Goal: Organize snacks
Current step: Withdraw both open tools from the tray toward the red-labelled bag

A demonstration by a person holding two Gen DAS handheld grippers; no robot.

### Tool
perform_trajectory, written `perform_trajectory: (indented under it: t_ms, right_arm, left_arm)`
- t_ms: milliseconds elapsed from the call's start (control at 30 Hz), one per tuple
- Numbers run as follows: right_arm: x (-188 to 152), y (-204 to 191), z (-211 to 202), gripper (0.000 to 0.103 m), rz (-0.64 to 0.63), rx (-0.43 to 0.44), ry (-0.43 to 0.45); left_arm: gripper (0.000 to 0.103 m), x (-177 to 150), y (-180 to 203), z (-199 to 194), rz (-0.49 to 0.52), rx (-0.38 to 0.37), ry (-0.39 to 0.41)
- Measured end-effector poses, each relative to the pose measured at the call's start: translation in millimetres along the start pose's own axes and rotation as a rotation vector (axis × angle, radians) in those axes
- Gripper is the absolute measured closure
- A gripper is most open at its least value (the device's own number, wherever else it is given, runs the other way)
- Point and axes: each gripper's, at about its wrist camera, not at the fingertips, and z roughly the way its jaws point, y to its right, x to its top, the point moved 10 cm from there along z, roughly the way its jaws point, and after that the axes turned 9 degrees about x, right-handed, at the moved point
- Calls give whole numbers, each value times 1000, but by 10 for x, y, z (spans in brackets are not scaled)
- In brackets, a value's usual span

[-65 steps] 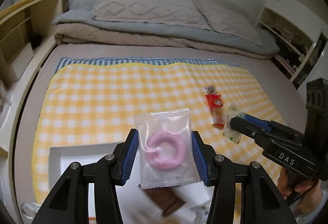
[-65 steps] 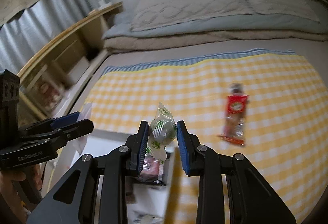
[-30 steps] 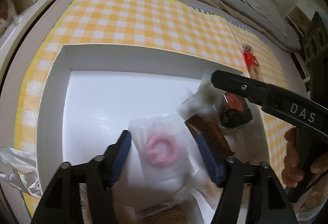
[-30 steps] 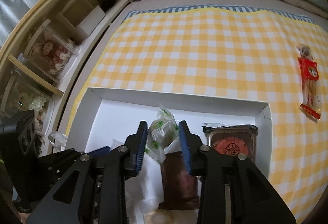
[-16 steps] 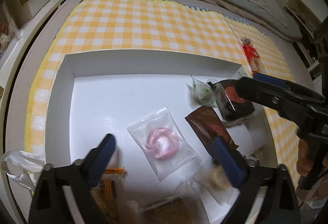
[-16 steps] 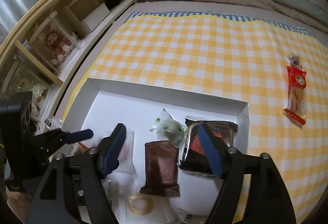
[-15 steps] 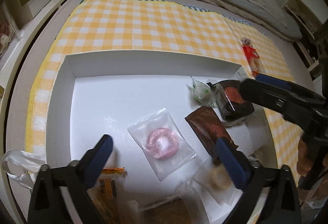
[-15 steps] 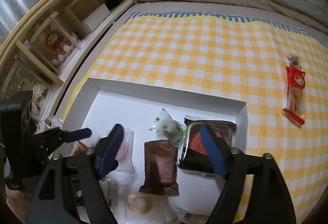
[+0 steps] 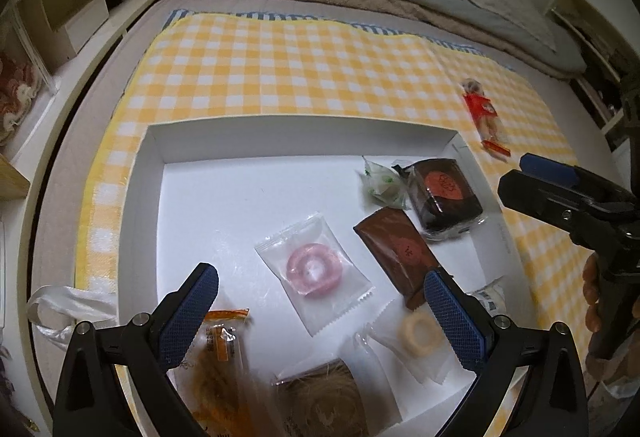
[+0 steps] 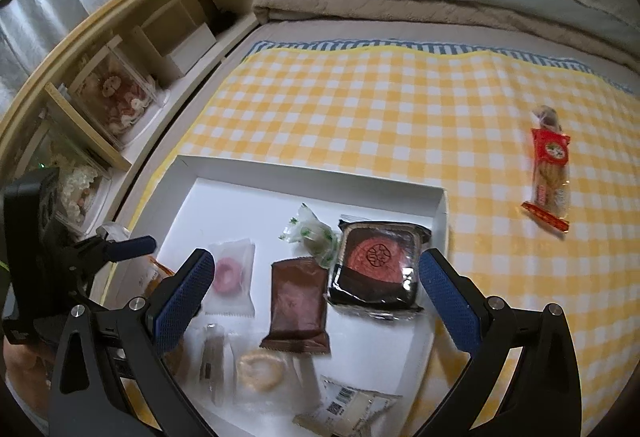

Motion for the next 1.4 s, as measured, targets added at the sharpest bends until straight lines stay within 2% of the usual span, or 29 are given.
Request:
perform_trajectory:
  t_ms: [400, 733, 1033, 1400]
  right_arm:
    - [-72, 124, -334, 0, 0, -40, 45]
    - [-105, 309, -717, 0, -14, -60, 86]
    - [-113, 593, -1016, 0, -1, -65, 123]
    - [-19, 1246, -1439, 0, 18, -145, 197]
  left_arm:
    - [0, 7, 39, -344, 7, 4, 50]
    - [0, 136, 221, -515, 5, -14, 93]
    - [0, 342, 552, -522, 37, -26, 125]
    - [0, 761, 1096, -495, 83, -91, 187]
